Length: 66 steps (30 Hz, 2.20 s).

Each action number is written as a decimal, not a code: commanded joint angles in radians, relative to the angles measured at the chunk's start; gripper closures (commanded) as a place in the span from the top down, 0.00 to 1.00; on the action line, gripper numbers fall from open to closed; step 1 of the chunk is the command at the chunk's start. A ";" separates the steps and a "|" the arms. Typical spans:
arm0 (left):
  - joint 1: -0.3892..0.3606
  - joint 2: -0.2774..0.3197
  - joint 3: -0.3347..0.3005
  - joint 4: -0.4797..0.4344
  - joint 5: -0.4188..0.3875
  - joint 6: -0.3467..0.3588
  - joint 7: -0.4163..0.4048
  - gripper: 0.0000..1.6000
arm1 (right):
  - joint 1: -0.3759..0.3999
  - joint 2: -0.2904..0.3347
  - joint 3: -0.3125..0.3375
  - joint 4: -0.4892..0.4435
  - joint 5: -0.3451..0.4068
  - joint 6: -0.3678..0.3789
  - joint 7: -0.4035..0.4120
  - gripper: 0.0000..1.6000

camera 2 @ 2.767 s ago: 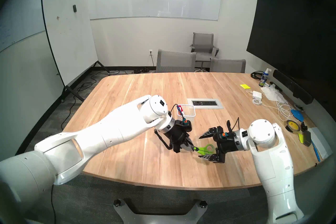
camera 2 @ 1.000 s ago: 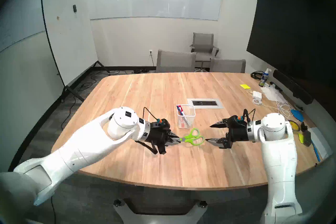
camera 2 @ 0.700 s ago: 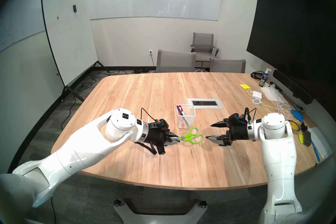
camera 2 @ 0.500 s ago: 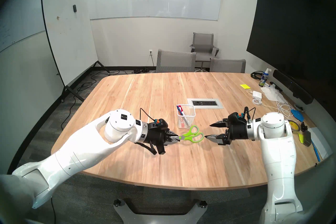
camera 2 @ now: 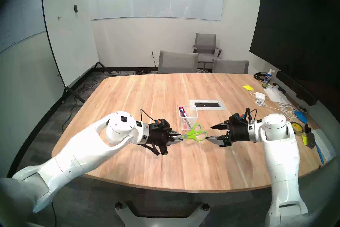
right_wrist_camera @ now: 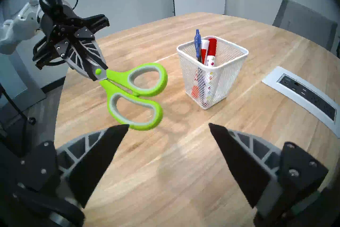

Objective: Place the pen, the marker, and the scissors into the pen holder

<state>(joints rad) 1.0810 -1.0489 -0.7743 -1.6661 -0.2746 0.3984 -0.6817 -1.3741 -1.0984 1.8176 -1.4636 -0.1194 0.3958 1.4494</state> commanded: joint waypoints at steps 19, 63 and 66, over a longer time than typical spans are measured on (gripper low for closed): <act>0.012 -0.016 -0.003 -0.007 -0.022 -0.052 0.013 0.00 | -0.013 0.013 -0.023 -0.022 0.091 0.050 0.005 1.00; -0.006 -0.046 0.019 0.045 -0.062 -0.043 -0.037 0.00 | -0.013 0.032 -0.019 0.028 0.114 0.017 -0.048 0.00; -0.007 -0.048 0.022 0.047 -0.062 -0.039 -0.040 0.30 | -0.011 0.032 -0.016 0.033 0.113 0.012 -0.049 0.00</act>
<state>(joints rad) 1.0988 -1.0803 -0.7571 -1.6154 -0.3243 0.3456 -0.6928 -1.4032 -1.0722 1.7844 -1.4344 -0.0083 0.4175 1.4128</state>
